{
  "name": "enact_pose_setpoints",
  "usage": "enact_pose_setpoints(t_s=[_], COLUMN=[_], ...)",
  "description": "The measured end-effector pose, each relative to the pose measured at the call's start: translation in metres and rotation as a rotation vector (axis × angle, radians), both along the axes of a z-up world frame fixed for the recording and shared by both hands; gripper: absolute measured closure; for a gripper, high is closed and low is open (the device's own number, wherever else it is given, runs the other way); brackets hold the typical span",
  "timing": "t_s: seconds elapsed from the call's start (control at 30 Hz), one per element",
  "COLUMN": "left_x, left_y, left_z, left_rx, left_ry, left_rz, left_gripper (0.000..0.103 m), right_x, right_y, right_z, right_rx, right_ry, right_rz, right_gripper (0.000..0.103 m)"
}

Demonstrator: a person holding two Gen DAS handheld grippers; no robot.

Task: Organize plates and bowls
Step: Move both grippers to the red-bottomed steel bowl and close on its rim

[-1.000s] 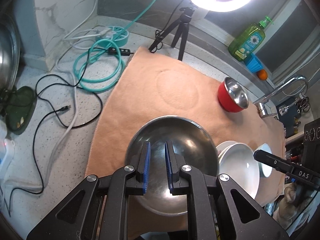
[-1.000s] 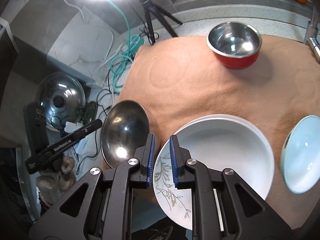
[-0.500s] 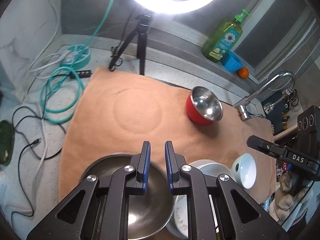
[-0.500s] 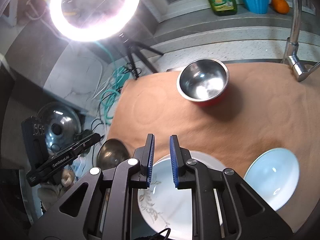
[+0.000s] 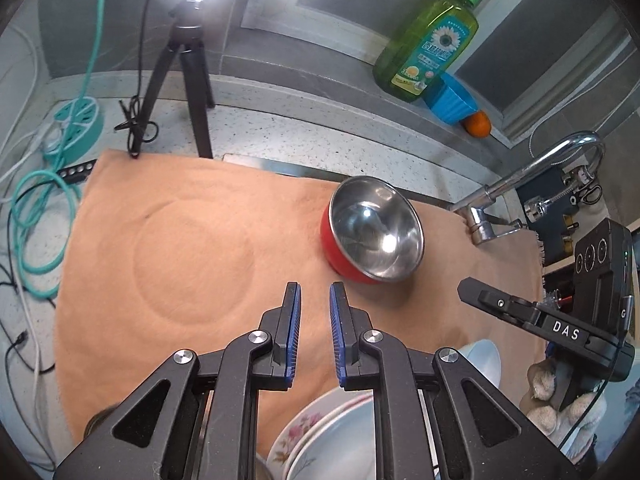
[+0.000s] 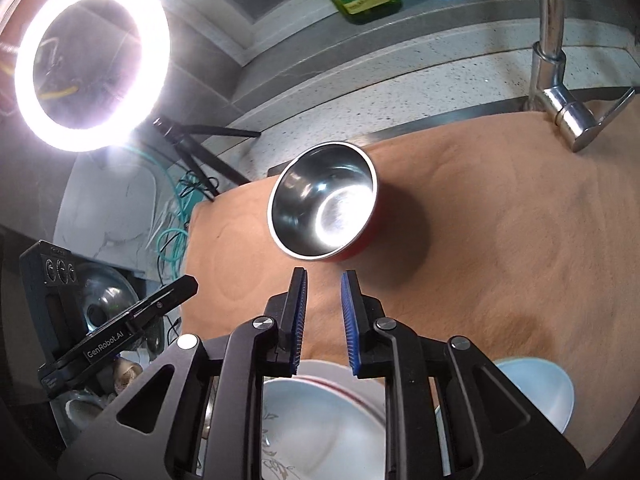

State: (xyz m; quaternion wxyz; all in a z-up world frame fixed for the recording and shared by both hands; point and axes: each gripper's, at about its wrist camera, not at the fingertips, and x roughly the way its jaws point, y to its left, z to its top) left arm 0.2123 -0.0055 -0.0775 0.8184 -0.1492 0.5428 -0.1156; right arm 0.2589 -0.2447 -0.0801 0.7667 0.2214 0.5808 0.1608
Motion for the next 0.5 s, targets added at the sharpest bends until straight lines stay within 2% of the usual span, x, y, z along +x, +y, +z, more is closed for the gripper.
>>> enact_pose_setpoints(t_s=[0.1, 0.5], left_x=[0.015, 0.067], left_y=[-0.007, -0.034], left_z=[-0.006, -0.032], left_rx=[0.012, 0.076], left_ry=[0.015, 0.06], left_rz=[-0.005, -0.03], left_gripper=[0.09, 0.09], right_x=[0.009, 0.045], right_y=[-0.007, -0.007], right_z=[-0.008, -0.029], right_rx=[0.006, -0.038], right_ry=[0.02, 0.034], right_rz=[-0.02, -0.013], right_gripper=[0.076, 0.076])
